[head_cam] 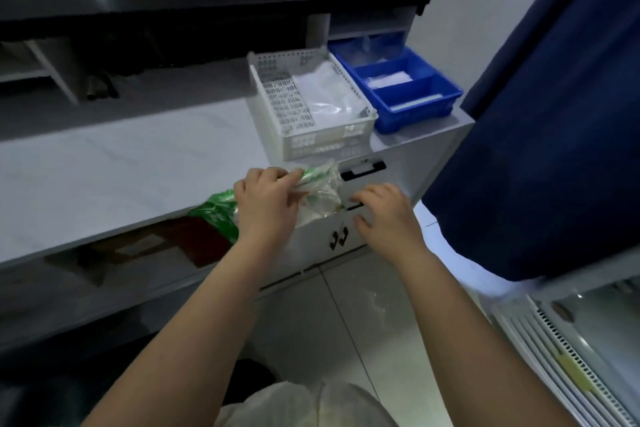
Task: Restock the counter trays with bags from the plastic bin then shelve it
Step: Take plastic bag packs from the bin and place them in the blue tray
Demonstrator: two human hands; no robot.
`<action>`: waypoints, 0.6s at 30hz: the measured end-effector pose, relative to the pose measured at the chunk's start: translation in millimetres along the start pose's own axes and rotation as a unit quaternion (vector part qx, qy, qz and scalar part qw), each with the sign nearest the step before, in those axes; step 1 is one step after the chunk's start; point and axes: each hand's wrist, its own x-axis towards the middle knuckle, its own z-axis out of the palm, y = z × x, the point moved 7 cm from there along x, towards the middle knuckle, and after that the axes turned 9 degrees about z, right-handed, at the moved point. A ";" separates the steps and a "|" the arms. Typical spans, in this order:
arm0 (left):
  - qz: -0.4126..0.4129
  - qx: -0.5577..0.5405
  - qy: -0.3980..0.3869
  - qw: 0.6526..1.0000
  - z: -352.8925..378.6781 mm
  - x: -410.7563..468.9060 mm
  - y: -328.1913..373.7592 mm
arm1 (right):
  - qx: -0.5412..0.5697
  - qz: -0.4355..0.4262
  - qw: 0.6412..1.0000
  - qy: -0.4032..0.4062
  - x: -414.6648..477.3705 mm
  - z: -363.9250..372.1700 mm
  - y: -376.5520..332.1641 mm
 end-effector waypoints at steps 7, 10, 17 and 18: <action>0.066 0.023 0.070 0.995 7.1 137.2 37.6 | -0.002 0.020 0.998 0.053 90.8 -45.3 60.4; 0.082 0.026 0.078 0.993 18.4 205.6 38.2 | 0.004 0.016 0.997 0.079 142.4 -60.4 73.1; 0.113 0.022 0.047 0.992 80.6 344.5 23.5 | -0.023 0.004 0.994 0.107 269.0 -72.6 95.2; 0.114 0.019 0.043 0.992 90.0 362.5 19.5 | -0.021 0.000 0.994 0.111 287.2 -75.3 99.7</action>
